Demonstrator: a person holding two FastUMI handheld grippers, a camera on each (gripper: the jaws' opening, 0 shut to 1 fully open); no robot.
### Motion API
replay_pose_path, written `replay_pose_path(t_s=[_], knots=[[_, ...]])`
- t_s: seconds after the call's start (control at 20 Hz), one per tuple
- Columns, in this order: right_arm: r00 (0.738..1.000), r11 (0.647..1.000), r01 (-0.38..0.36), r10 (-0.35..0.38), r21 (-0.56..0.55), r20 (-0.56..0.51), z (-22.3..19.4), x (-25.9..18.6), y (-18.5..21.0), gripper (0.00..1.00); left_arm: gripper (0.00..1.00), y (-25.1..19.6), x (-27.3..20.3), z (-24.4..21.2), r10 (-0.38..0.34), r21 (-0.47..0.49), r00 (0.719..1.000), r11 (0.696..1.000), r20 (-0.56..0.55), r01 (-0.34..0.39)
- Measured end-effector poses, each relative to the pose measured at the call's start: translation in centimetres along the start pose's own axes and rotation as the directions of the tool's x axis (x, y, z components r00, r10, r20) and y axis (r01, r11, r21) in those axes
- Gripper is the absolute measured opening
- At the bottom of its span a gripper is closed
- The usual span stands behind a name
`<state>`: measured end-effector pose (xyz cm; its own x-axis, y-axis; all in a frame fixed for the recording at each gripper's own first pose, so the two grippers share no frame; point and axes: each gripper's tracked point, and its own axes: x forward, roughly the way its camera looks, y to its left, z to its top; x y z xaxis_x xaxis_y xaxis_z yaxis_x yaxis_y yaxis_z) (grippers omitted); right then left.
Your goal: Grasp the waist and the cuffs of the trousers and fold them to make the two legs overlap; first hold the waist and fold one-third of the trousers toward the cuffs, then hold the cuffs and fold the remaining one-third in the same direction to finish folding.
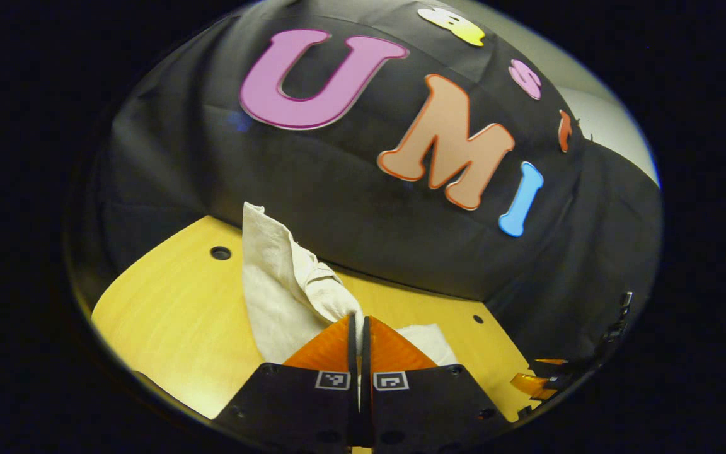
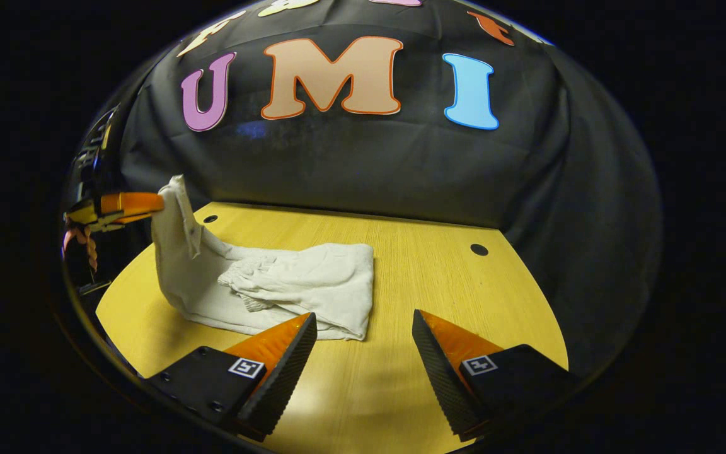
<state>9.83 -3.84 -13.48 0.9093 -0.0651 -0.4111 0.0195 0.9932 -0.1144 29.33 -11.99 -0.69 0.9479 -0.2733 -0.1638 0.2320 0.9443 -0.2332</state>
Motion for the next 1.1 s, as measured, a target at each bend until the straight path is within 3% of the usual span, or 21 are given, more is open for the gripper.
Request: replay_pose_path(t_s=[0.25, 0.45, 0.8, 0.85, 0.9, 1.1], knots=[[0.999, 0.999, -0.035, 0.035, 0.012, -0.002, -0.1, 0.6, -2.9, 0.98, 0.0, -10.3, 3.5, -1.6, -0.127, 0.113, 0.991, 0.985, -0.036, 0.13], [1.0, 0.999, -0.013, 0.013, 0.045, 0.0, -0.3, 0.9, -6.1, 0.98, 0.0, -15.7, 5.8, -6.5, -0.188, 0.203, 0.973, 0.956, -0.13, 0.212], [0.998, 0.994, 0.053, -0.051, 0.093, -0.023, -1.9, 0.3, -10.7, 0.98, 0.0, -17.7, 7.7, -16.5, -0.163, 0.247, 0.94, 0.938, -0.299, 0.241], [0.998, 0.994, 0.057, -0.056, 0.098, -0.022, -2.0, -0.1, -11.0, 0.98, 0.04, -17.6, 7.6, -17.4, -0.16, 0.24, 0.934, 0.94, -0.319, 0.243], [0.998, 0.993, 0.062, -0.06, 0.101, -0.019, -2.0, -0.3, -11.1, 0.98, 0.13, -17.3, 7.4, -18.4, -0.156, 0.235, 0.931, 0.942, -0.329, 0.241], [0.998, 0.991, 0.065, -0.066, 0.119, 0.0, -1.7, -1.1, -10.9, 0.98, 0.97, -16.0, 6.9, -17.6, -0.121, 0.237, 0.941, 0.95, -0.316, 0.202]])
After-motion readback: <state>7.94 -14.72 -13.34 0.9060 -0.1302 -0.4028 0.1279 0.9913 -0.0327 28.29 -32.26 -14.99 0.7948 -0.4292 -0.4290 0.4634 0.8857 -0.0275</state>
